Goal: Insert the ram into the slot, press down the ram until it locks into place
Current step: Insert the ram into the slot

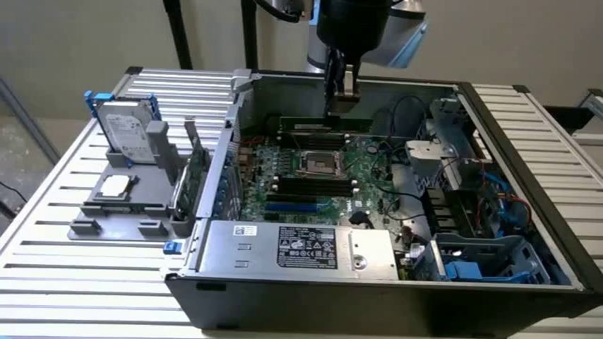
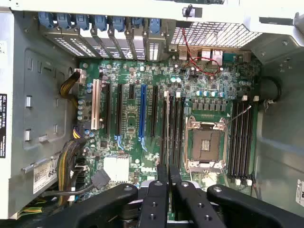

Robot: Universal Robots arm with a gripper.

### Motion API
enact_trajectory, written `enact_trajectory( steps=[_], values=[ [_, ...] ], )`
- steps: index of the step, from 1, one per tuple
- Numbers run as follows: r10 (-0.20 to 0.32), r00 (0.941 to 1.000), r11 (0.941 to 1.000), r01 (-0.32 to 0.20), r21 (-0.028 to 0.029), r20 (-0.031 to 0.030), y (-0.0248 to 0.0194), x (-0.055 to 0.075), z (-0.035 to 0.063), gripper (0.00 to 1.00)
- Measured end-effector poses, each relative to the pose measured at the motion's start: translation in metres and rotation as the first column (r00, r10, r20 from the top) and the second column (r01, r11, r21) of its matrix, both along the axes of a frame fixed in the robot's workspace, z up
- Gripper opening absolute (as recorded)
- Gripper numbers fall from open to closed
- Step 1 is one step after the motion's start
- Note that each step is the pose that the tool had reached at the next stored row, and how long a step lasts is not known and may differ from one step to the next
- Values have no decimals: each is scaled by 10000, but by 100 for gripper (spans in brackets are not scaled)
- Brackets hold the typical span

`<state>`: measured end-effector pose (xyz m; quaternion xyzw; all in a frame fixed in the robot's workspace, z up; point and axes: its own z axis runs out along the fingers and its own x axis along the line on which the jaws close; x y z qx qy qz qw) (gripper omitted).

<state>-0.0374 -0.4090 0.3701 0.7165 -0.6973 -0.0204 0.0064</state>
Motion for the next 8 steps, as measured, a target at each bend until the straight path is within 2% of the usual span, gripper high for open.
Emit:
enact_trajectory(
  steps=[8],
  values=[
    [0,10000,10000,0,2,0,0,0,0,13]
  ],
)
